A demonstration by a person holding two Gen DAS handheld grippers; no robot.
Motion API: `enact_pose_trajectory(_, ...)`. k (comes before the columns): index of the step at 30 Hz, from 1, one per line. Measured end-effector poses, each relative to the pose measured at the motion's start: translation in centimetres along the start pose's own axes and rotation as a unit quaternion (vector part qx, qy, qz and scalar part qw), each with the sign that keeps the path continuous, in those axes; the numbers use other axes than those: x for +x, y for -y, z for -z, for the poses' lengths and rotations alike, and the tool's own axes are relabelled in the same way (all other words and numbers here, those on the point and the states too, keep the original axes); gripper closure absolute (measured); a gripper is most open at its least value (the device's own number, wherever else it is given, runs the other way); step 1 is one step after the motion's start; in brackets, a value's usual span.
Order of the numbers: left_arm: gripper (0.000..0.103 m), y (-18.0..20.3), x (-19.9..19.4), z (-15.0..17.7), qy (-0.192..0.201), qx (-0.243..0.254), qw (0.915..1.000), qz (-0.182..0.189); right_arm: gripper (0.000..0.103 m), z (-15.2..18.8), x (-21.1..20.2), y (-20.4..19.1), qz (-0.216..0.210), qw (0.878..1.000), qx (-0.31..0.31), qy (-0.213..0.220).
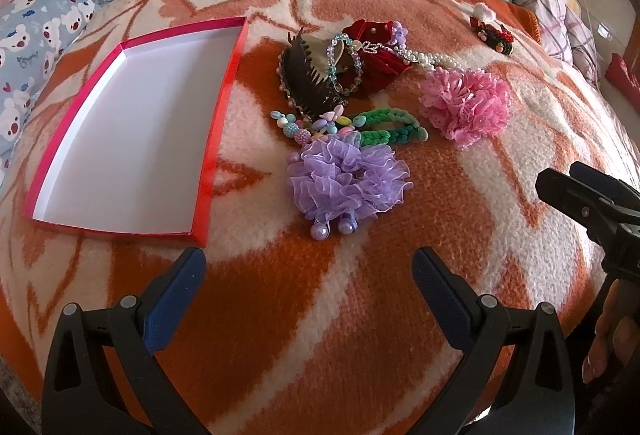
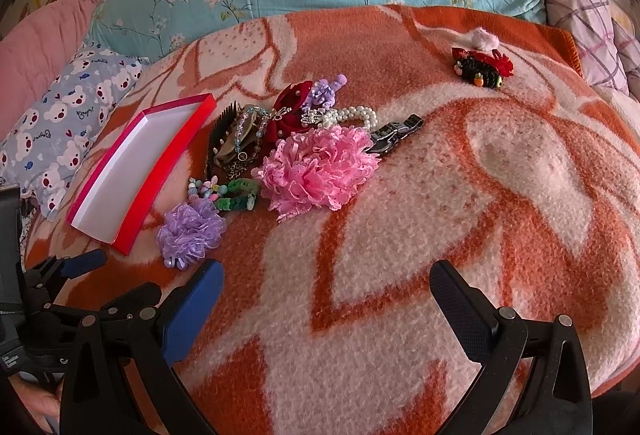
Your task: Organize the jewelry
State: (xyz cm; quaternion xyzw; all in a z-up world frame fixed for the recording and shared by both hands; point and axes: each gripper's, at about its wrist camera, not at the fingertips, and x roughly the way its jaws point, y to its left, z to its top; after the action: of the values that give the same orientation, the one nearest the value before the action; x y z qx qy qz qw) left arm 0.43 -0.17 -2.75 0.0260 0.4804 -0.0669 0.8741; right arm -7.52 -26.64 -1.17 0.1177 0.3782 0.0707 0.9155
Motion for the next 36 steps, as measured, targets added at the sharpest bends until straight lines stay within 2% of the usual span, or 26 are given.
enact_pose_trajectory(15, 0.000, -0.2, 1.2, -1.2, -0.007, 0.003, 0.9999, 0.011, 0.001, -1.1, 1.1, 0.1, -0.005, 1.000, 0.003, -0.005)
enact_pose_trajectory(22, 0.017, -0.3, 2.3, -2.1, -0.015, 0.006, 0.9993, 0.032, 0.004, -2.5, 2.5, 0.4, -0.017, 1.000, 0.010, -0.013)
enact_pose_trajectory(26, 0.021, -0.2, 3.1, -2.8, -0.021, 0.010, 0.9984, 0.051, 0.006, -3.6, 3.7, 0.4, -0.021, 1.000, 0.012, -0.018)
enact_pose_trajectory(29, 0.032, 0.0, 4.1, -3.2, -0.030, 0.014, 0.9976, 0.060, 0.012, -4.6, 4.9, 0.5, -0.026, 0.999, 0.019, -0.021)
enact_pose_trajectory(31, 0.055, 0.1, 4.8, -3.3, -0.040, 0.013, 0.9963, 0.075, 0.019, -5.0, 5.8, 0.6, -0.022, 0.999, 0.020, -0.027)
enact_pose_trajectory(32, 0.059, 0.1, 5.1, -3.3, -0.045, 0.012, 0.9955, 0.083, 0.024, -5.1, 6.3, 0.7, -0.022, 0.999, 0.021, -0.033)
enact_pose_trajectory(34, 0.079, 0.1, 5.1, -3.2, -0.046, 0.009, 0.9943, 0.096, 0.054, -5.0, 6.8, 0.9, -0.032, 0.998, 0.028, -0.040)
enact_pose_trajectory(35, 0.083, 0.0, 5.0, -3.1, -0.046, 0.007, 0.9934, 0.105, 0.062, -4.9, 6.8, 1.0, -0.038, 0.998, 0.030, -0.039)
enact_pose_trajectory(36, 0.094, -0.1, 4.9, -3.1, -0.046, 0.004, 0.9925, 0.113, 0.074, -4.8, 6.7, 1.0, -0.040, 0.998, 0.030, -0.037)
